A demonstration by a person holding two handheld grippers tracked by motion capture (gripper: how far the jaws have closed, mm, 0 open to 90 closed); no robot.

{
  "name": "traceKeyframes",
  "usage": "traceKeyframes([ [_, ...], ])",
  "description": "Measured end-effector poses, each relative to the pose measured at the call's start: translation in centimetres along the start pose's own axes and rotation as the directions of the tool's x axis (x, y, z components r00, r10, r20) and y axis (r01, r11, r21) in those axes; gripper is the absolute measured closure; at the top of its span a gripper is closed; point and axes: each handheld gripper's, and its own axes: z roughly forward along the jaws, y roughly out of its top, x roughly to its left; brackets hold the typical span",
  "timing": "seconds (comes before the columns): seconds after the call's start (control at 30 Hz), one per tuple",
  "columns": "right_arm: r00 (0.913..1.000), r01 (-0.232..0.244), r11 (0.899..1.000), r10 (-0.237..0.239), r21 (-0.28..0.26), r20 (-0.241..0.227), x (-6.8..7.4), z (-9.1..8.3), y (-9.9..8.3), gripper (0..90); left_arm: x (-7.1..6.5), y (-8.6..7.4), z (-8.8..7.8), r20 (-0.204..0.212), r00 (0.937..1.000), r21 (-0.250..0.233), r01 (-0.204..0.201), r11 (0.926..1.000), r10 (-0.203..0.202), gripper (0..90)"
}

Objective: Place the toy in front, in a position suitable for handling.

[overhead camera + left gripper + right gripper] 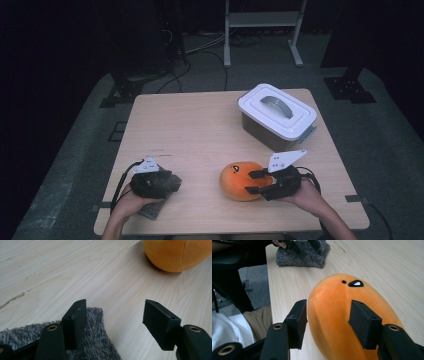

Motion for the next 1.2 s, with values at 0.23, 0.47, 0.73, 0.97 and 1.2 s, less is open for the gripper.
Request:
traceKeyframes([
  [0.23, 0.9998, 0.008, 1.000, -0.008, -0.028, 0.018, -1.4, -0.7, 1.1, 52.1, -0.1, 0.0, 0.0, 0.002, 1.0000, 0.000, 0.000, 1.0000, 0.000, 33.8],
  [0.47, 0.9996, 0.016, 1.000, -0.016, -0.005, 0.026, -4.4, 0.1, 2.3, 62.1, -0.1, 0.1, 0.0, 0.010, 0.9999, 0.002, -0.009, 1.0000, 0.009, 33.5],
  [0.73, 0.9998, 0.019, 1.000, -0.019, 0.011, 0.000, -7.3, 1.3, 3.0, 64.0, 0.0, 0.1, 0.0, 0.014, 0.9999, -0.008, 0.002, 1.0000, -0.001, 32.4],
  [0.97, 0.9978, 0.025, 0.999, -0.023, 0.029, -0.063, -8.2, 2.0, 2.5, 59.1, 0.0, 0.0, 0.1, 0.019, 0.9998, 0.002, -0.003, 1.0000, 0.003, 31.6],
  [1.2, 0.9890, 0.035, 0.999, -0.030, 0.036, -0.145, -7.6, 2.5, 1.0, 44.6, 0.0, 0.1, 0.4, 0.027, 0.9996, 0.014, -0.002, 0.9999, 0.002, 30.9],
])
